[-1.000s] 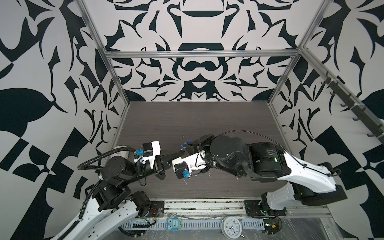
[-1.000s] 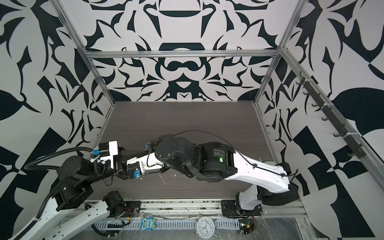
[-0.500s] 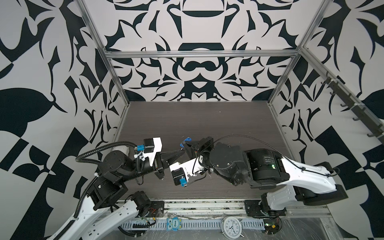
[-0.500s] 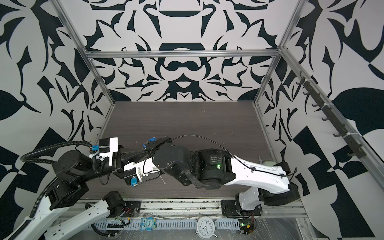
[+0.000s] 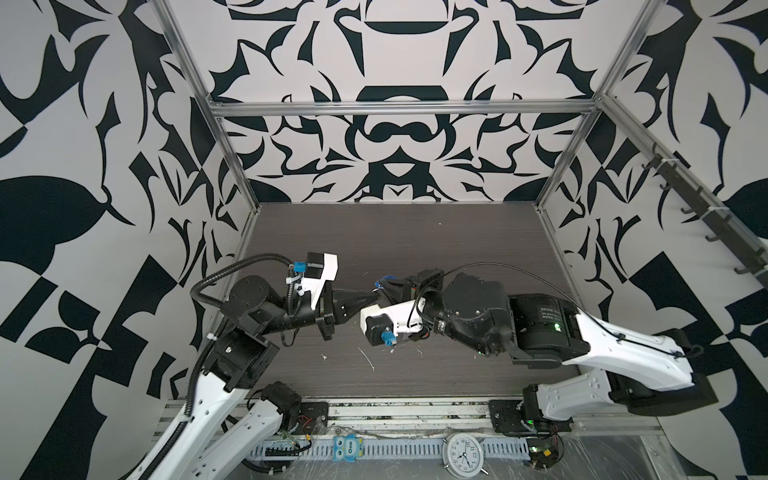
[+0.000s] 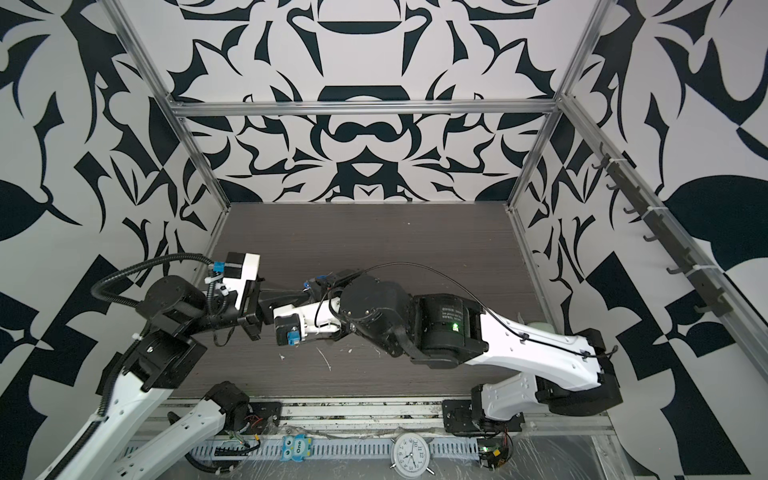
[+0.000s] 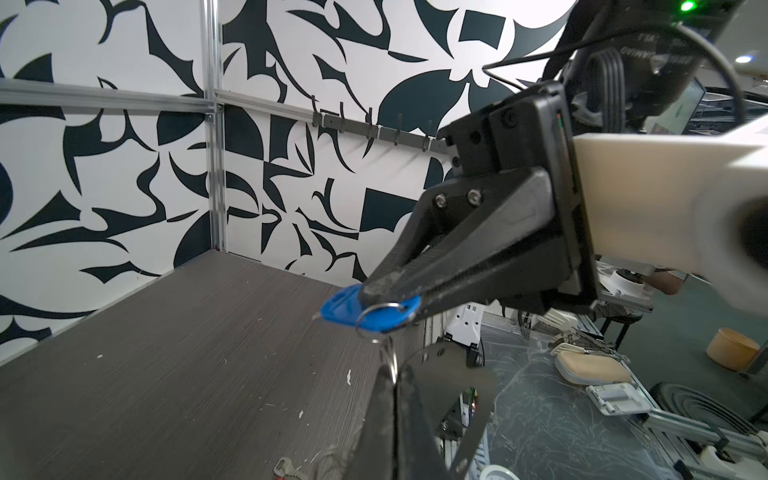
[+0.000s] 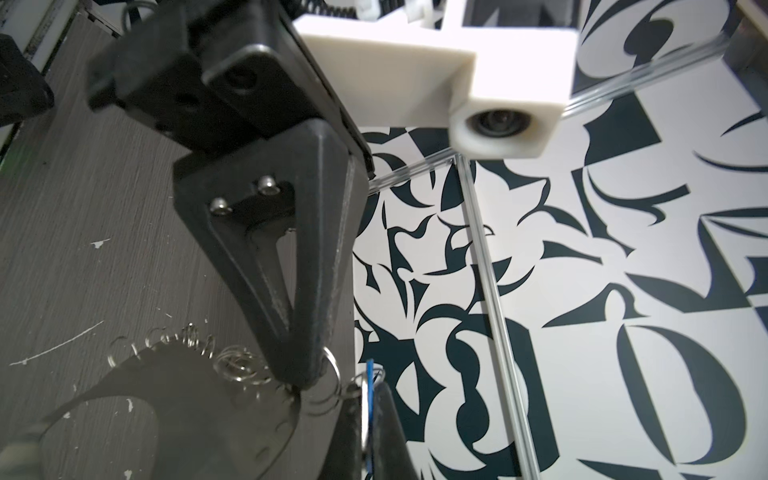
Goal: Remove the keys from the keyring
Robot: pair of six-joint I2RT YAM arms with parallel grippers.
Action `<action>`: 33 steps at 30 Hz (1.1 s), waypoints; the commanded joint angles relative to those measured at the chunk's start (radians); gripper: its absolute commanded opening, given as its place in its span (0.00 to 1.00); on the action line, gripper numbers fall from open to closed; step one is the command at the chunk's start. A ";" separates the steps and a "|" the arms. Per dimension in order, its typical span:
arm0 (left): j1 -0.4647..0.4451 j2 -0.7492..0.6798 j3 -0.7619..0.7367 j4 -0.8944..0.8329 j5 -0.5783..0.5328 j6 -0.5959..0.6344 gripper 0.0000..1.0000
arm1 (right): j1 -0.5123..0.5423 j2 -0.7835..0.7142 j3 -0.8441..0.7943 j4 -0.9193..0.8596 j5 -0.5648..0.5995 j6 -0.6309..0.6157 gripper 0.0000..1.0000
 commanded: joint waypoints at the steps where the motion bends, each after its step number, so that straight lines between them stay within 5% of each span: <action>1: 0.031 0.065 -0.031 0.177 0.240 -0.162 0.00 | -0.025 -0.008 -0.025 0.195 -0.182 0.119 0.00; 20: 0.031 0.168 0.011 0.144 0.320 -0.146 0.00 | -0.222 0.027 -0.007 0.097 -0.454 0.206 0.00; 33: 0.031 0.139 -0.014 0.180 0.290 -0.161 0.00 | -0.235 0.072 0.025 0.075 -0.502 0.240 0.22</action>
